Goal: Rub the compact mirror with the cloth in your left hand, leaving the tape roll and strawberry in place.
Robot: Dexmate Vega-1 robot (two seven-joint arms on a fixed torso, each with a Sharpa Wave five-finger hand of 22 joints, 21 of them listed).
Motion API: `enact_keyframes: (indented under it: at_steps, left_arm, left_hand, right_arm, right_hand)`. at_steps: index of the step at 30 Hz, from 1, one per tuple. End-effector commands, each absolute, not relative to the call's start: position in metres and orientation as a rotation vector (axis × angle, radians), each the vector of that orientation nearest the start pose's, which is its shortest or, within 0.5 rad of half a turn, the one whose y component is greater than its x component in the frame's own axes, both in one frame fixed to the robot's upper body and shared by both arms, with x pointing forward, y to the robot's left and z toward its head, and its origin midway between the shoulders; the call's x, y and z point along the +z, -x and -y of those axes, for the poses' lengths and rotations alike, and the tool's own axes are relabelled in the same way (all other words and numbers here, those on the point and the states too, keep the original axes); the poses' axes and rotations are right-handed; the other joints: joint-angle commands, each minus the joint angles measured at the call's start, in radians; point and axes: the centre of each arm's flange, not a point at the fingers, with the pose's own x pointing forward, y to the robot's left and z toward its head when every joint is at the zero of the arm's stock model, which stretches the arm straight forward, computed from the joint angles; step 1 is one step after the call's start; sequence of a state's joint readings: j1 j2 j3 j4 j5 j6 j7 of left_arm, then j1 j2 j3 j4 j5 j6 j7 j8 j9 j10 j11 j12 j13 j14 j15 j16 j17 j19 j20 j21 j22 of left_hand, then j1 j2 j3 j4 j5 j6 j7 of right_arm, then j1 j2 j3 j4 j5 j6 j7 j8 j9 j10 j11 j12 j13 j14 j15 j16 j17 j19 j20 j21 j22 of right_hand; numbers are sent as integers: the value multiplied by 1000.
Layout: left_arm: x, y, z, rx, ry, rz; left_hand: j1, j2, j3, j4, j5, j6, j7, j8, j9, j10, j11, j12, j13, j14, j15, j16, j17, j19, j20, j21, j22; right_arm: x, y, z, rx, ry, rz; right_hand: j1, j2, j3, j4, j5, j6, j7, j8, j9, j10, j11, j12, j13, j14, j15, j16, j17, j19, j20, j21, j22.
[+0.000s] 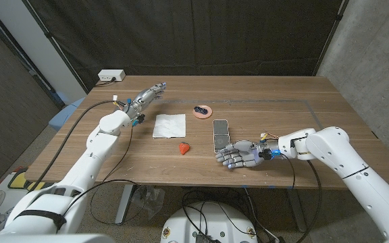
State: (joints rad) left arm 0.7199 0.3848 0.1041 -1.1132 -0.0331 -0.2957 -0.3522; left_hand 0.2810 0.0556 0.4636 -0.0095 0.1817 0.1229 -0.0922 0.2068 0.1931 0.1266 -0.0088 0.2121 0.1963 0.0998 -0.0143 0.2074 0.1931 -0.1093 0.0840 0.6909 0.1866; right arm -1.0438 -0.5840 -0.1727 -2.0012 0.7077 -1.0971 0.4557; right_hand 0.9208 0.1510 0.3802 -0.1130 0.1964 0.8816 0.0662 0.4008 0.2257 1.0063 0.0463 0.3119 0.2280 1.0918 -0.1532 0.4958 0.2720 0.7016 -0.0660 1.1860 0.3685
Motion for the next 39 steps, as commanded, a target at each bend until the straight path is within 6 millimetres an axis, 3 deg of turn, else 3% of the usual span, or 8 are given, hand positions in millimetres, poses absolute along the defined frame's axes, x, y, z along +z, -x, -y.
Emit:
enact_keyframes:
  at_steps: [1, 8, 13, 15, 18, 23, 35, 39]
  left_arm:
    - [12, -674, -322, -244, -479, 589]
    - [12, -674, -323, -245, -478, 589]
    - [12, -673, -324, -242, -478, 589]
    - [12, -673, -325, -240, -480, 589]
    - [13, -673, -325, -242, -479, 588]
    - [15, -674, -323, -246, -484, 586]
    - [23, -680, -313, -263, -539, 584]
    - [27, -679, -310, -263, -582, 588]
  left_hand:
    - [-1, -6, 3, 5, 8, -3, 5, -2, 2, -3, 2, -3, 3, -6, 1, -2, 2, 4, -2, -1, 3]
    - [-1, -6, 2, 5, 9, -5, 4, -3, 2, -7, 2, -4, 2, -8, 0, -3, 2, 5, -6, -3, 2]
    - [0, -7, 2, 4, 10, -7, 5, -4, 2, -6, 1, -4, 2, -7, 0, -3, 1, 5, -5, -4, 2]
    - [0, -7, 2, 4, 10, -7, 4, -4, 2, -6, 1, -4, 2, -6, 1, -3, 1, 5, -6, -4, 2]
    - [0, -7, 2, 4, 10, -6, 4, -4, 1, -7, 3, -4, 2, -7, 1, -4, 1, 5, -6, -5, 2]
    - [0, -7, 1, 4, 11, -6, 6, -4, 1, -7, 2, -4, 2, -7, 1, -3, 0, 5, -7, -6, 2]
    - [5, -7, 2, 0, 12, -8, 3, -6, 1, -8, 2, -4, 2, -7, -1, -4, -1, 5, -6, -9, 2]
    - [37, -14, 11, -26, 12, -11, -4, -6, 1, -6, -13, -3, 2, -5, -8, -6, -6, 6, -7, -14, 0]
  right_arm:
    - [-111, -516, 191, 705, -12, -304]
    - [-109, -513, 193, 657, -10, -303]
    - [-109, -514, 193, 637, -27, -318]
    - [-109, -514, 194, 609, -44, -309]
    - [-108, -513, 195, 557, -62, -296]
    - [-107, -511, 199, 480, -83, -265]
    - [-104, -514, 202, 516, -89, -59]
    - [-103, -516, 203, 533, -65, 9]
  right_hand:
    - [-71, -9, -28, 53, -14, -4, 5, -8, -1, 26, 30, -10, 3, 18, 6, 7, -9, 18, -145, 31, 23]
    - [-133, -80, -66, 72, -10, -116, 11, -79, -13, -89, 48, -95, -14, -72, 39, -37, -45, 1, -134, 45, 45]
    - [-164, -99, -82, 86, -8, -148, 20, -100, -13, -124, 52, -115, -17, -111, 64, -55, -55, -3, -113, 51, 52]
    - [-153, -66, -63, 88, -1, -122, 18, -94, -13, -92, 52, -103, -16, -92, 62, -47, -58, -4, -110, 54, 57]
    - [-81, 31, 25, 70, 2, -18, -11, -59, -6, 22, 29, -65, -1, -8, 21, -12, -59, 9, -128, 73, 72]
    - [-24, 38, 126, 74, -17, 99, -26, 4, 30, 162, 4, -19, 35, 113, -24, 92, 13, 50, -149, 116, 110]
    - [11, 18, 145, 56, -18, 132, -41, 44, 92, 251, -29, 23, 94, 144, -42, 180, 84, 45, -154, 172, 205]
    - [8, 12, 139, 56, -15, 139, -50, 52, 108, 257, -37, 29, 109, 141, -40, 199, 101, 37, -154, 179, 227]
